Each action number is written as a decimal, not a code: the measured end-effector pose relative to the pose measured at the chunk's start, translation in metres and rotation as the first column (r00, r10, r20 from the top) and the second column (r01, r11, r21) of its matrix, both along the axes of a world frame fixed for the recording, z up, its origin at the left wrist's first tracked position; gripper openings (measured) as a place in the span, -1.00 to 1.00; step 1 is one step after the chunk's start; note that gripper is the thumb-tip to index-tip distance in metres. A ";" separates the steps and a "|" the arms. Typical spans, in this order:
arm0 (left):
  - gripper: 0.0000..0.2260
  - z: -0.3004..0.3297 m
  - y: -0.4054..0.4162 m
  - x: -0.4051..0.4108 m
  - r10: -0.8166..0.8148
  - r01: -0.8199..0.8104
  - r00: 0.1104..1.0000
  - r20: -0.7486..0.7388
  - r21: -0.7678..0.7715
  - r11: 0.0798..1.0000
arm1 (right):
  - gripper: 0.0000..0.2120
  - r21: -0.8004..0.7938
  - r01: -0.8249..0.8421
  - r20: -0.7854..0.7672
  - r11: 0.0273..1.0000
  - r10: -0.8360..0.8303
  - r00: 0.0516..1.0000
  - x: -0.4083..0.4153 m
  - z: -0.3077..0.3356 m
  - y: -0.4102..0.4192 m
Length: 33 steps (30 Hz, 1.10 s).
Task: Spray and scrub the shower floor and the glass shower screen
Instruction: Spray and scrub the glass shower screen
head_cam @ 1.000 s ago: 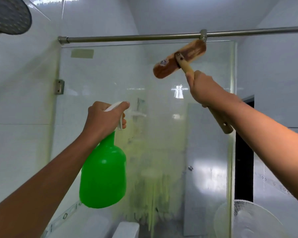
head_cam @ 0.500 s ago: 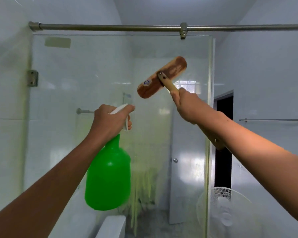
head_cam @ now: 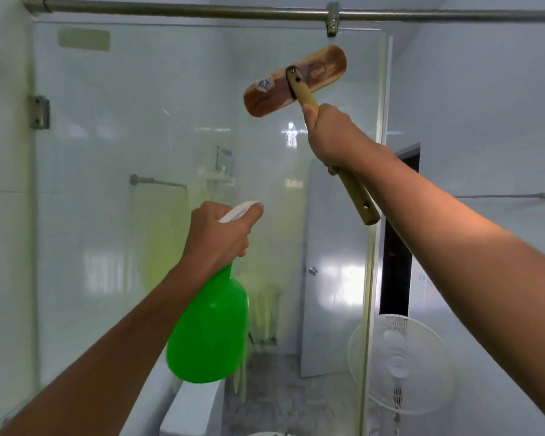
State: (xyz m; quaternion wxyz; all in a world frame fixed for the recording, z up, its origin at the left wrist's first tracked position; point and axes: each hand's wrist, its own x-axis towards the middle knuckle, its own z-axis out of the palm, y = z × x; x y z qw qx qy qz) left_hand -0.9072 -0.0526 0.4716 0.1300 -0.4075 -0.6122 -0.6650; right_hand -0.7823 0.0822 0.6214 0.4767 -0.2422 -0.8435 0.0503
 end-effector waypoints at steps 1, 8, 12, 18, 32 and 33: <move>-0.53 -0.003 0.000 0.001 0.020 -0.020 1.000 0.001 0.005 1.000 | -0.59 -0.024 -0.008 -0.005 1.000 0.007 1.000 0.000 -0.005 -0.001; -0.56 -0.031 -0.012 -0.011 0.102 -0.100 0.995 -0.019 0.067 0.993 | -0.63 -0.146 -0.072 0.004 0.987 0.073 0.997 -0.009 -0.189 -0.007; -0.56 -0.042 -0.019 -0.015 0.084 -0.082 0.996 -0.041 0.040 0.996 | -0.72 -0.266 -0.077 0.043 0.961 0.092 0.995 -0.002 -0.291 -0.024; -0.58 -0.039 -0.022 -0.022 0.061 -0.060 0.998 -0.014 0.036 0.998 | -0.67 -0.150 -0.086 -0.063 0.985 0.077 0.995 -0.011 -0.172 -0.018; -0.58 -0.028 -0.041 -0.027 0.103 -0.103 0.994 0.041 -0.004 0.995 | -0.65 -0.218 -0.064 0.117 0.974 0.091 0.989 -0.013 -0.248 -0.035; -0.59 -0.026 -0.043 -0.029 0.099 -0.099 0.993 0.063 -0.005 0.995 | -0.64 -0.210 -0.057 0.120 0.976 0.083 0.989 -0.013 -0.240 -0.033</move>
